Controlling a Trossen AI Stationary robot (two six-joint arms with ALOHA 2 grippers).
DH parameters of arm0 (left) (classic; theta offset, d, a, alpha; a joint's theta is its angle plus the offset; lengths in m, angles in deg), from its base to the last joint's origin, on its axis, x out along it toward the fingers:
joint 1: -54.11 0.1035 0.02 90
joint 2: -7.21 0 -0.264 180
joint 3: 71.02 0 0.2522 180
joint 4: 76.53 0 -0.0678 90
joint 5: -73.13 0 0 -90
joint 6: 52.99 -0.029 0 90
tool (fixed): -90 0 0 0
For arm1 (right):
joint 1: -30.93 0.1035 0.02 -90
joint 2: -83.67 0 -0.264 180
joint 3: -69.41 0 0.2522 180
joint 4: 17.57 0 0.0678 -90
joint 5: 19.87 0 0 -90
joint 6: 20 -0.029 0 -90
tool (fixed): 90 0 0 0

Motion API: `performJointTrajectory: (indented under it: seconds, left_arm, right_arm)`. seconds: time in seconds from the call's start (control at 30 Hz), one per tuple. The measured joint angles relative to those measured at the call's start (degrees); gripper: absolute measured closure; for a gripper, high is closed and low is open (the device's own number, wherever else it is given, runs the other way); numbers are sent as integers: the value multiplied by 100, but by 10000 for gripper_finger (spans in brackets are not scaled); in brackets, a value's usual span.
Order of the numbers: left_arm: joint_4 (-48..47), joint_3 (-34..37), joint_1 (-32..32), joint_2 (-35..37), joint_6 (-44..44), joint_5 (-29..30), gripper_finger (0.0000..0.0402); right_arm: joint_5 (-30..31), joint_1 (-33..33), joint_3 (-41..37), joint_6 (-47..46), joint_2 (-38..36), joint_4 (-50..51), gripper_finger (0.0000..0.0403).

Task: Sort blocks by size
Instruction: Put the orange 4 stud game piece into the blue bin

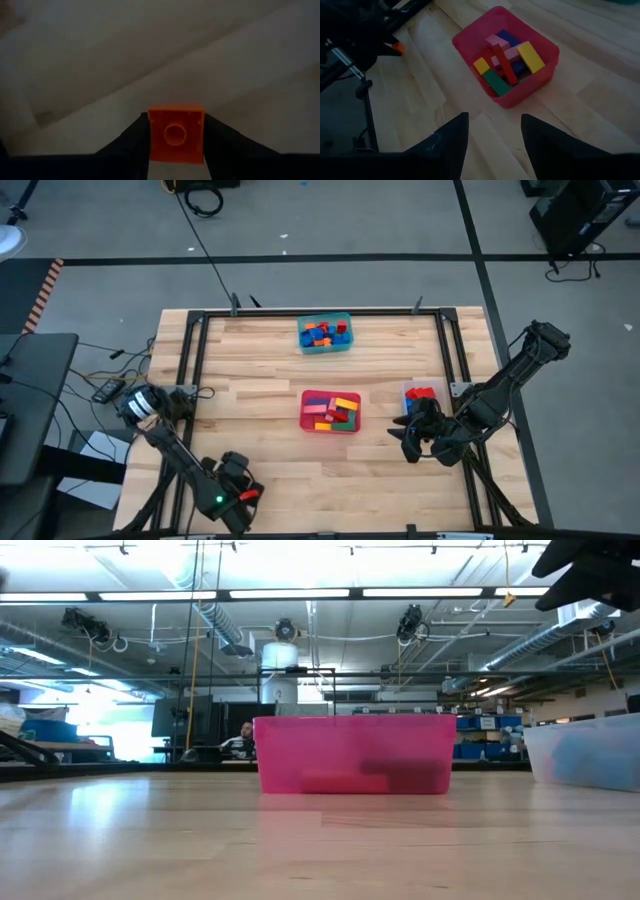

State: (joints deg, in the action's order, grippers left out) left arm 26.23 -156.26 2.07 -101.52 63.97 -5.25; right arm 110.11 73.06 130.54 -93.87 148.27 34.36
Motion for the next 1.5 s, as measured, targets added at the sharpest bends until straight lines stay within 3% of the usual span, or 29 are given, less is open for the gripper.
performJointTrajectory:
  seconds: [0.17, 0.37, 0.7, 0.83, 1.0, 1.2, 1.33, 1.5]
  left_arm:
    - [85, -182, 369, 374, -343, 670, 255]
    - [88, -537, 1129, 805, -1712, 1459, 254]
    - [116, -1219, 2994, 1057, -5224, 1899, 254]
    - [643, -1435, 3871, 1063, -6783, 1954, 254]
    - [1750, -1626, 4994, 1067, -8652, 1393, 254]
    - [3048, -1626, 6250, 1013, -10348, 279, 254]
    - [3449, -1622, 6973, 844, -11032, -659, 254]
    - [3780, -1616, 7604, 434, -11552, -1192, 254]
  right_arm:
    - [134, 0, 0, 9, 0, -2, 208]
    - [134, 0, 0, 12, 0, -65, 208]
    - [135, 0, 0, 12, -2, -176, 208]
    - [136, 0, 0, 14, -2, -244, 208]
    - [279, -59, 0, 14, -2, -260, 208]
    - [354, -391, 0, 14, -2, -256, 208]
    - [354, -695, -1, 14, -2, -241, 208]
    - [359, -1135, -2, -1, -4, -266, 208]
